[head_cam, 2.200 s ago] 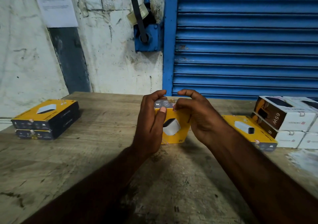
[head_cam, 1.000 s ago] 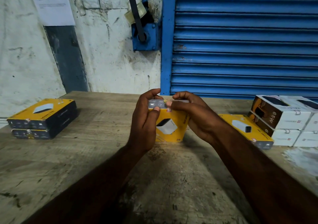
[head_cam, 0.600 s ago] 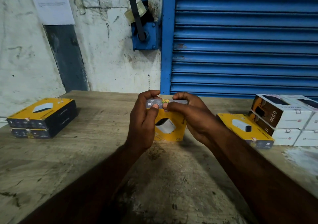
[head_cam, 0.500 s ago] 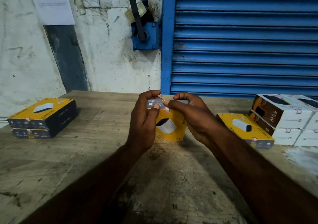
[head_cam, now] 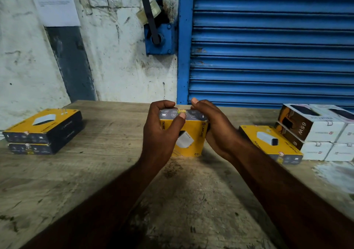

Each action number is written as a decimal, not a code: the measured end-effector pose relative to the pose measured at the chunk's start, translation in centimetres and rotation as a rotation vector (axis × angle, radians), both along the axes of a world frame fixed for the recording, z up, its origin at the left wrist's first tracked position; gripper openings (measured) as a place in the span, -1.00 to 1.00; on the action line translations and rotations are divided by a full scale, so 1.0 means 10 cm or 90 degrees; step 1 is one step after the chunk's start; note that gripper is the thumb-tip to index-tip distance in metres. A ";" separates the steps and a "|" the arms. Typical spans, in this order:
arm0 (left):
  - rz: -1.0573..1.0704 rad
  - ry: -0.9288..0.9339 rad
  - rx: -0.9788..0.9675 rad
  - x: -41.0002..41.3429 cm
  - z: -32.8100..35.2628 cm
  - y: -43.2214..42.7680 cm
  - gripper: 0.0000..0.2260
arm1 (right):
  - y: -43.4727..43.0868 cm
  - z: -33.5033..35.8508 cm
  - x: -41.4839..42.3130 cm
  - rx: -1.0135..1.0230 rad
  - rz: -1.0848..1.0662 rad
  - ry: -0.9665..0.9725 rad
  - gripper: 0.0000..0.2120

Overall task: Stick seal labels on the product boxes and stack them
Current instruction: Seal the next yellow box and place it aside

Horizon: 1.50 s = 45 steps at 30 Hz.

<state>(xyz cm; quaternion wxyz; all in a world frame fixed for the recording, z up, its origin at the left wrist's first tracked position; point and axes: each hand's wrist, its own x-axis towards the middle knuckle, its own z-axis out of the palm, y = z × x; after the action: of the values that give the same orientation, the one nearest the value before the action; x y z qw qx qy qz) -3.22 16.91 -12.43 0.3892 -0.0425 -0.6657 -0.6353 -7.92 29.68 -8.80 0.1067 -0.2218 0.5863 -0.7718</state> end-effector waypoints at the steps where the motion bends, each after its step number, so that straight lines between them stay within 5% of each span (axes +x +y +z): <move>1: 0.004 -0.001 0.004 -0.01 0.00 0.00 -0.75 | 0.00 -0.01 -0.01 0.003 0.000 0.005 -0.85; 12: -0.011 0.036 0.025 0.03 0.02 0.02 -0.77 | 0.00 -0.07 -0.02 0.118 -0.034 0.109 -0.59; 21: -0.028 0.025 0.032 0.06 0.04 0.03 -0.81 | 0.00 -0.04 -0.03 0.064 -0.032 0.049 -0.89; 30: -0.008 -0.023 0.036 0.05 0.07 0.03 -0.78 | -0.02 -0.03 -0.05 0.012 -0.018 0.015 -0.89; 38: -0.024 -0.006 0.065 0.04 0.06 0.02 -0.85 | -0.04 -0.08 -0.04 0.107 -0.071 0.076 -0.57; 45: -0.029 -0.008 0.047 0.04 0.05 0.02 -0.82 | -0.05 -0.07 -0.06 0.124 -0.106 0.088 -0.89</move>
<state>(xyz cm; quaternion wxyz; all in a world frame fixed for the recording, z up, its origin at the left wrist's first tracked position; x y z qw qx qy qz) -2.80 17.10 -11.88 0.3720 -0.0389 -0.6428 -0.6685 -8.57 29.23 -9.51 0.0225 -0.2135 0.6807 -0.7004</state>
